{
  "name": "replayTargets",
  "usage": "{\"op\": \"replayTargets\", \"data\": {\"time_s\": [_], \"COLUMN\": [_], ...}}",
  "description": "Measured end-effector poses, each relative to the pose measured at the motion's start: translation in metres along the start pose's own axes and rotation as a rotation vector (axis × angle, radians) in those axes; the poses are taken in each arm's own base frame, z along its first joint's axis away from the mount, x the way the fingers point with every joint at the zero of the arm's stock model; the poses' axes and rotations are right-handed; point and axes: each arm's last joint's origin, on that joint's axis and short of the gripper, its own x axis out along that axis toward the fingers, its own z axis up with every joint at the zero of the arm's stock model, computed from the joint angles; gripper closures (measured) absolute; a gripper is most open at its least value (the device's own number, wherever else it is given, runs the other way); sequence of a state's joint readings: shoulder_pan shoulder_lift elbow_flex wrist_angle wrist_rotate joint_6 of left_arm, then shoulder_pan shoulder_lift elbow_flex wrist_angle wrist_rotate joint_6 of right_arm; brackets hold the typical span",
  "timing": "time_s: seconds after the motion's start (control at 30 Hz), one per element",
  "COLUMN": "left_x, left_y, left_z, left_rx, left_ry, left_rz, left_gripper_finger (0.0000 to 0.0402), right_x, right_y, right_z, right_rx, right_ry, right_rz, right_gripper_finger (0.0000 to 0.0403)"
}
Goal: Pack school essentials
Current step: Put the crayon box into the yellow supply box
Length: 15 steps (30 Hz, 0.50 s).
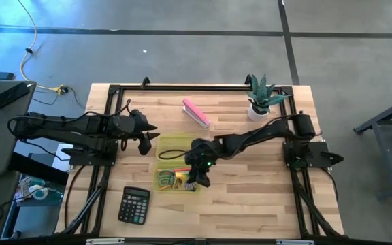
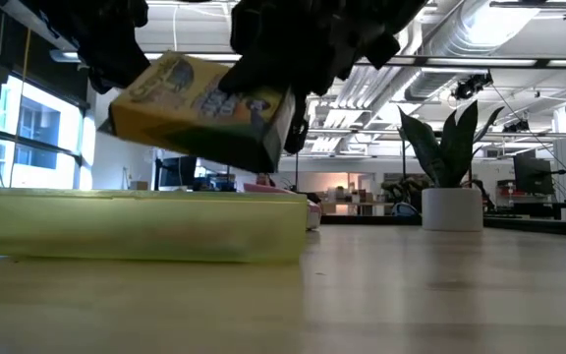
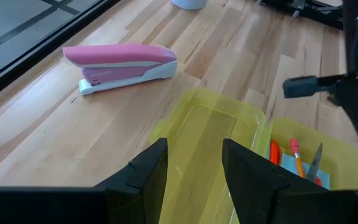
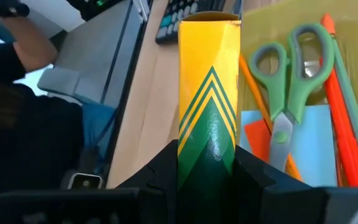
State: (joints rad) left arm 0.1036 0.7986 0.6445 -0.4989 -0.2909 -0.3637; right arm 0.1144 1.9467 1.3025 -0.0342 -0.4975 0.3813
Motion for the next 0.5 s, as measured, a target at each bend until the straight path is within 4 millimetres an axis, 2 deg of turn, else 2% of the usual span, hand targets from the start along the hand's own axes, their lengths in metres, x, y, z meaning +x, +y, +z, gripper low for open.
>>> {"op": "replayTargets", "data": {"time_s": [0.27, 0.5], "left_x": [0.000, 0.000], "left_y": [0.000, 0.000], "left_z": [0.000, 0.000], "left_rx": [0.000, 0.000], "left_ry": [0.000, 0.000], "left_rz": [0.000, 0.001], "left_gripper_finger": [0.0259, 0.0259], "right_x": [0.013, 0.010], "right_y": [-0.011, -0.018], "right_z": [-0.004, -0.004], "right_rx": [-0.051, -0.056], "right_ry": [0.002, 0.006], "right_rz": [0.034, 0.038], "right_gripper_finger": [0.0312, 0.0312]}}
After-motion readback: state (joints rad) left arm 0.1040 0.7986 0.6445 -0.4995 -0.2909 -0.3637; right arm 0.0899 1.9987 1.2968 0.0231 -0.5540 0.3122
